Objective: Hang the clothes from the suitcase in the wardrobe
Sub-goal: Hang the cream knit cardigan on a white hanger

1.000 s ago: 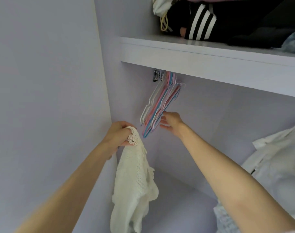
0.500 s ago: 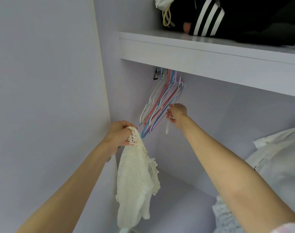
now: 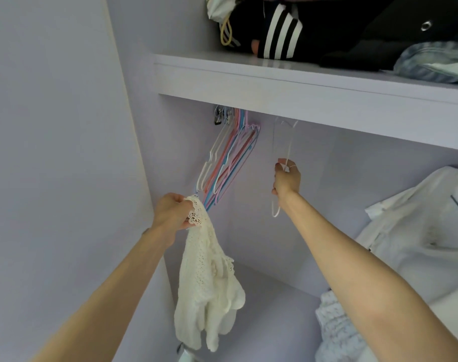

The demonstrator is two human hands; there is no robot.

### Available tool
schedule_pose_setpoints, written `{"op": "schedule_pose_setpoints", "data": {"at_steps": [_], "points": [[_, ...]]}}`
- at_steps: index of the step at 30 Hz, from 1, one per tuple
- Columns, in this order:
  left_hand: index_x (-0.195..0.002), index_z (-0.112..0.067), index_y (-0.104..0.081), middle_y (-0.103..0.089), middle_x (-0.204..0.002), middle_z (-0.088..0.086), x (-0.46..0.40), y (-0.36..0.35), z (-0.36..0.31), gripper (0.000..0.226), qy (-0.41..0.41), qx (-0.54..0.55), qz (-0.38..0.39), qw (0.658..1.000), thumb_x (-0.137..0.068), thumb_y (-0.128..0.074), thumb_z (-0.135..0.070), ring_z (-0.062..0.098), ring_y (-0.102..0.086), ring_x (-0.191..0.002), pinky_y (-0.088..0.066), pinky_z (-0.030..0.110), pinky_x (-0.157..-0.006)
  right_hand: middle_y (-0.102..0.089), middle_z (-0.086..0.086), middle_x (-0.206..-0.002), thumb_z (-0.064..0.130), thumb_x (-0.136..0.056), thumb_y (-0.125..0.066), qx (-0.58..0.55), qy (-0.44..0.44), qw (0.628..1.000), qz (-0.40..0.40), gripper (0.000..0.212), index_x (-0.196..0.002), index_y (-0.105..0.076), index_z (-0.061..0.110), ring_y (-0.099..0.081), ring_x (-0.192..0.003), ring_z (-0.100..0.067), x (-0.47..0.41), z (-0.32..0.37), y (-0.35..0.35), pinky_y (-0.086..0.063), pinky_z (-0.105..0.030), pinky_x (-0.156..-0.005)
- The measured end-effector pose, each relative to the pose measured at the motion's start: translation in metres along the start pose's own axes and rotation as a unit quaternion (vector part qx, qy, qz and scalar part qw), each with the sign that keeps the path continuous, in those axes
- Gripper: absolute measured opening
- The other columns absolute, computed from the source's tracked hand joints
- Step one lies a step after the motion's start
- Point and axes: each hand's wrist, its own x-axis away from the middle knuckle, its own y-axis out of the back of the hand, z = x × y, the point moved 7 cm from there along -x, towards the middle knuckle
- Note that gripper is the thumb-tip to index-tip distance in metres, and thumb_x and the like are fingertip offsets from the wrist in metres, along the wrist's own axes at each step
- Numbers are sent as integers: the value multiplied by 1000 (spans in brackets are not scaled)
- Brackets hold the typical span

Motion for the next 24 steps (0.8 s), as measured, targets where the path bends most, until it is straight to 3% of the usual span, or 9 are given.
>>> {"op": "schedule_pose_setpoints", "data": {"at_steps": [2, 5, 7, 10, 13, 15, 19, 24], "points": [[-79, -6, -56, -62, -99, 18, 2, -7, 6, 12, 9, -13, 19, 1000, -87, -51, 2, 32, -62, -91, -55, 25, -48, -45, 1, -67, 24, -95, -48, -2, 16, 1000, -10, 17, -78, -50, 24, -35, -50, -14, 6, -6, 17, -30, -18, -37], [-95, -3, -59, -64, -101, 19, 7, -18, 13, 8, 12, -18, 38, 999, -90, -52, -3, 31, -62, -95, -56, 25, -50, -39, -1, -57, 35, -89, -58, -23, 44, 998, -46, 42, -58, -35, 18, -35, -50, -16, 22, -12, 42, -33, -27, -50], [-97, -4, -59, -63, -97, 17, 11, -23, 16, 10, 8, -11, 44, 999, -90, -52, -4, 29, -61, -94, -54, 25, -55, -43, -2, -56, 36, -87, -62, -45, 50, 997, -40, 44, -57, -37, 16, -41, -51, -14, 34, -18, 53, -40, -30, -56], [-101, -2, -61, -62, -93, 15, 14, -29, 28, 15, 14, 4, 49, 999, -90, -51, -5, 29, -59, -91, -53, 33, -70, -47, -1, -63, 33, -88, -63, -73, -10, 997, 27, 24, -78, -49, 16, -44, -55, -12, 44, -36, 60, -43, -26, -58], [-77, -3, -58, -56, -76, 13, 20, -34, 39, 17, 28, -8, 61, 998, -88, -45, 0, 26, -55, -74, -46, 29, -63, -32, 0, -59, 34, -90, -60, -98, -126, 987, 35, 24, -81, -45, 18, -32, -40, -9, 48, -73, 73, -31, -18, -41], [-63, -7, -46, -47, -62, 10, 24, -37, 46, 26, 36, -20, 68, 997, -87, -41, 2, 22, -45, -59, -37, 25, -55, -29, 2, -58, 41, -94, -52, -51, -142, 988, 2, 33, -77, -45, 14, -29, -36, -7, 53, -92, 86, -21, -15, -33], [-61, -11, -42, -43, -59, 8, 29, -40, 61, 27, 50, -53, 63, 995, -87, -45, -5, 20, -39, -54, -30, 27, -54, -37, 1, -58, 36, -99, -37, 63, -117, 991, 7, 46, -62, -50, 14, -31, -48, -13, 65, -113, 99, -23, -23, -45], [-62, -9, -43, -48, -71, 12, 28, -31, 73, 31, 67, -101, 12, 993, -90, -50, -21, 23, -43, -61, -35, 30, -58, -43, -2, -58, 35, -98, -43, 122, -101, 987, 20, 51, -53, -50, 12, -38, -55, -17, 80, -117, 112, -31, -27, -54]]}}
